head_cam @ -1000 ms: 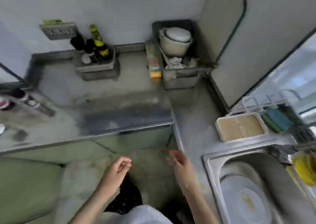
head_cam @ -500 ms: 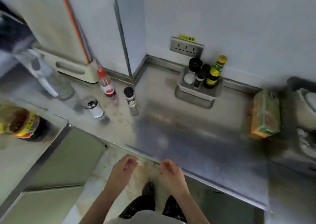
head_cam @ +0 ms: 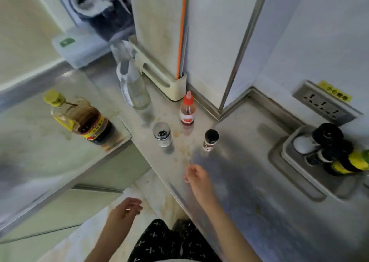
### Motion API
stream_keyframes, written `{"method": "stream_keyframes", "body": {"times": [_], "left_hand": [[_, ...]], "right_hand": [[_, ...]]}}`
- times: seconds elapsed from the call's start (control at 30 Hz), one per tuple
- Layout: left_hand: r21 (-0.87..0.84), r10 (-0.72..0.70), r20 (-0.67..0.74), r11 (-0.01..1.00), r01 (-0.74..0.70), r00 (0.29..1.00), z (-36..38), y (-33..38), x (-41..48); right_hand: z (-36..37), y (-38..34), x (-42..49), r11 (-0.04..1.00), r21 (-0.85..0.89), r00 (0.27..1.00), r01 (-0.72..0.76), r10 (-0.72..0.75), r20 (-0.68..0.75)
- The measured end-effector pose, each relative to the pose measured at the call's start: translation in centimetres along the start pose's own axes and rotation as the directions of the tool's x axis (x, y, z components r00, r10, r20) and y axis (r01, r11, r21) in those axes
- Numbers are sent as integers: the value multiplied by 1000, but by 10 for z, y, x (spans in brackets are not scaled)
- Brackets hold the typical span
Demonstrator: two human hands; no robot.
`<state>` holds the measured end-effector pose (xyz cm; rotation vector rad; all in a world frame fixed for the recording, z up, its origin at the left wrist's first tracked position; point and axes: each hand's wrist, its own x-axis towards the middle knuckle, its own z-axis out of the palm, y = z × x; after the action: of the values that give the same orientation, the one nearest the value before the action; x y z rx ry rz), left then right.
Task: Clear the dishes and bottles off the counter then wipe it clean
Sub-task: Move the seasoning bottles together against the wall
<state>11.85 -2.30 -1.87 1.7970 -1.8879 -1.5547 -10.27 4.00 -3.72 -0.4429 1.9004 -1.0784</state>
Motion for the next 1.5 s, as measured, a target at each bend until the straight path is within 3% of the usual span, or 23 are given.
{"method": "stream_keyframes", "body": {"times": [0.23,0.3,0.4,0.47,0.6,0.83,0.97,1.1,1.3,1.5], "left_hand": [[-25,10,-30,1000,-11,1000,-6,34,46],[-23,61,-6,998,-61,998,-5,45,68],[35,146,59,988,-149,987,0,65,100],[87,233,110,966,-243,966,3,83,116],[110,360,226,914,-391,905,7,109,148],[58,400,263,902,-428,878,9,108,180],[21,431,307,888,-459,848,7,113,183],[-55,379,328,922,-383,865,4,119,184],[-82,415,406,904,-420,814,17,129,169],[-118,474,531,862,-493,702,80,152,138]], "right_hand": [[-13,-8,29,998,-60,999,-23,21,-38],[-14,4,29,997,-37,985,-72,65,-161],[-16,10,31,990,-11,901,-138,121,-416],[-16,5,40,994,21,863,-109,105,-494],[-7,-16,64,996,93,841,-6,55,-538],[8,-35,77,954,286,731,92,130,-670],[3,-28,74,926,362,712,105,184,-678],[-7,-16,57,912,388,685,135,197,-702],[-48,16,17,920,369,515,135,253,-819],[-118,47,-1,946,325,317,24,301,-900]]}}
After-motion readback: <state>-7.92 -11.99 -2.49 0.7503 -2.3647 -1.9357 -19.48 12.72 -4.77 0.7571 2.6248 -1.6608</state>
